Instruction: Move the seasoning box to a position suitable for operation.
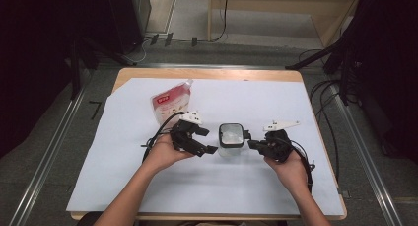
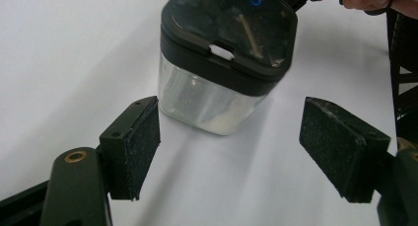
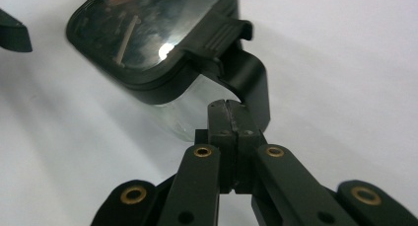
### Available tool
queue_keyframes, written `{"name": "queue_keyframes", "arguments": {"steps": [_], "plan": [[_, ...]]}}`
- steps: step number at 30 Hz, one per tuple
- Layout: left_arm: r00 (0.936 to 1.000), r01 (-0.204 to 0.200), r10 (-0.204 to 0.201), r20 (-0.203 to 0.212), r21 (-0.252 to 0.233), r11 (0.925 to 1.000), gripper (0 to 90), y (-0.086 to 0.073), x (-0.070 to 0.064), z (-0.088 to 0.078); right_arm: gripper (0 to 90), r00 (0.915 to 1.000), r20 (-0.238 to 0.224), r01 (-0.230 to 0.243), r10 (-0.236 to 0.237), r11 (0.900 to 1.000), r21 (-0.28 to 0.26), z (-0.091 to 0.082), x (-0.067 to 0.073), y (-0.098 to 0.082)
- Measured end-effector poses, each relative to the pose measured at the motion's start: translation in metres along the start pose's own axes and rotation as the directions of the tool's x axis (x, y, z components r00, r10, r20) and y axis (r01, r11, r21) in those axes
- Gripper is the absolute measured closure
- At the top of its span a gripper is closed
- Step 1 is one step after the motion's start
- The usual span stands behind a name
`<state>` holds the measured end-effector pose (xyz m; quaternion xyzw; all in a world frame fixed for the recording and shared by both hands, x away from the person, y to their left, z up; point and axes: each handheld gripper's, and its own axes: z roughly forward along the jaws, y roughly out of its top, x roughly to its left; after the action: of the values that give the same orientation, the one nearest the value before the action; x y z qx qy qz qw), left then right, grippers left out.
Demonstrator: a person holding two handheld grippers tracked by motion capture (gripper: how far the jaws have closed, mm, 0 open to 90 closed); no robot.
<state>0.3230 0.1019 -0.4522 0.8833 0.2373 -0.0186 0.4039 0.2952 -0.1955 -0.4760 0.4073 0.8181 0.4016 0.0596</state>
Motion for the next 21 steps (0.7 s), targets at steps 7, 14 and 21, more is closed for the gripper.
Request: {"name": "queue_keyframes", "arguments": {"steps": [7,14,21], "plan": [[1.0,-0.008,0.008,0.006,-0.004,1.0,19.9,0.01,0.002,0.008,90.0,0.9996,0.003,-0.027,0.028,1.0,-0.012,-0.007,-0.006,0.002],[0.9994,-0.031,0.031,0.014,-0.006,0.9995,17.5,0.012,0.003,0.018,90.0,0.998,0.052,-0.035,0.037,0.999,-0.027,-0.01,-0.007,0.004],[0.9983,-0.055,0.055,0.018,0.02,0.9983,16.2,0.013,0.005,0.033,90.0,0.9954,0.086,-0.041,0.042,0.999,-0.013,0.002,-0.01,0.005]]}}
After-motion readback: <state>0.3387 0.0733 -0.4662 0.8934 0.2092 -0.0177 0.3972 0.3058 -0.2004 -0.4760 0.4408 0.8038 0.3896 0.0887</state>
